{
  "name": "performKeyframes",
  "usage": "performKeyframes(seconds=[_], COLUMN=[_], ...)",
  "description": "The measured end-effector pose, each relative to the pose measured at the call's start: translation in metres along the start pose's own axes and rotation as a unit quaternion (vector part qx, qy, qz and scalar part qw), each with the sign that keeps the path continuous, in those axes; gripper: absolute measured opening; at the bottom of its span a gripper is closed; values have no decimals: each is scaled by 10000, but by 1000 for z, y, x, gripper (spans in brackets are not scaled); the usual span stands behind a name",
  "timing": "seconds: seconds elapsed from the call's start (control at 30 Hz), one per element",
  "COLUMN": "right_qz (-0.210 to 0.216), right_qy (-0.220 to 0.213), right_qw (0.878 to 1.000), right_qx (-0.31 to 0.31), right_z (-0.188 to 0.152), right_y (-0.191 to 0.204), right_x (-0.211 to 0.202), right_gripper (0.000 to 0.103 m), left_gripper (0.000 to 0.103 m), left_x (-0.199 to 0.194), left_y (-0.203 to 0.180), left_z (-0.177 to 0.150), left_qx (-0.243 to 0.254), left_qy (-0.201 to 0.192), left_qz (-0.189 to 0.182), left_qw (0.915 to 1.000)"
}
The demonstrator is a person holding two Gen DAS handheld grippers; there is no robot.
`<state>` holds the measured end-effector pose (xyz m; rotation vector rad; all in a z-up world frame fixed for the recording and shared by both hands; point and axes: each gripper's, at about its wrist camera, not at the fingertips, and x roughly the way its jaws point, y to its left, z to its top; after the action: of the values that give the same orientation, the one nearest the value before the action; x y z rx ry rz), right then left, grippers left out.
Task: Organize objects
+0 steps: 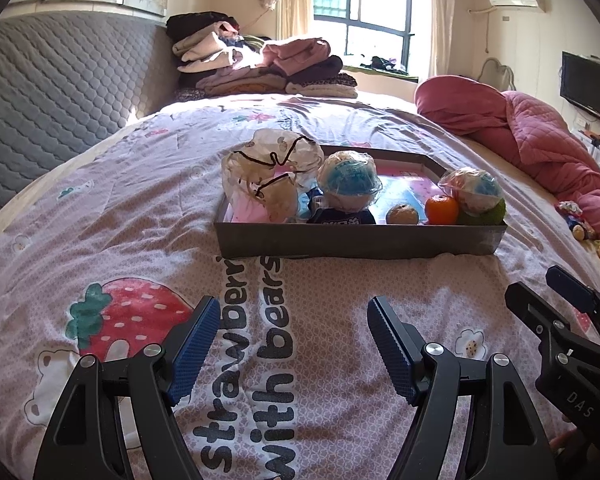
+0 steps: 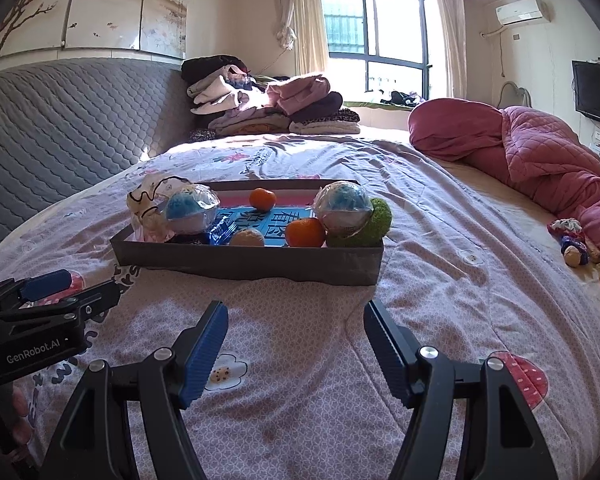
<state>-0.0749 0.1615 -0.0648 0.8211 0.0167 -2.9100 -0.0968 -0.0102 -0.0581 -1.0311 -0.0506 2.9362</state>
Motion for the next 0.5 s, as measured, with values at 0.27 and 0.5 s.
performKeyframes(seconds=[0.27, 0.5], right_qz=[-38, -50], right_qy=[-12, -16], right_qw=[10000, 9999], right_qx=[-90, -159], right_z=[-1, -1], right_y=[2, 5], right_x=[-1, 0], right_gripper=[70, 70], left_gripper=[77, 77], left_x=[-2, 0], left_y=[-2, -4], left_z=[-3, -4], left_qx=[33, 85], left_qy=[-37, 7], left_qz=[-13, 77], left_qw=[10000, 9999])
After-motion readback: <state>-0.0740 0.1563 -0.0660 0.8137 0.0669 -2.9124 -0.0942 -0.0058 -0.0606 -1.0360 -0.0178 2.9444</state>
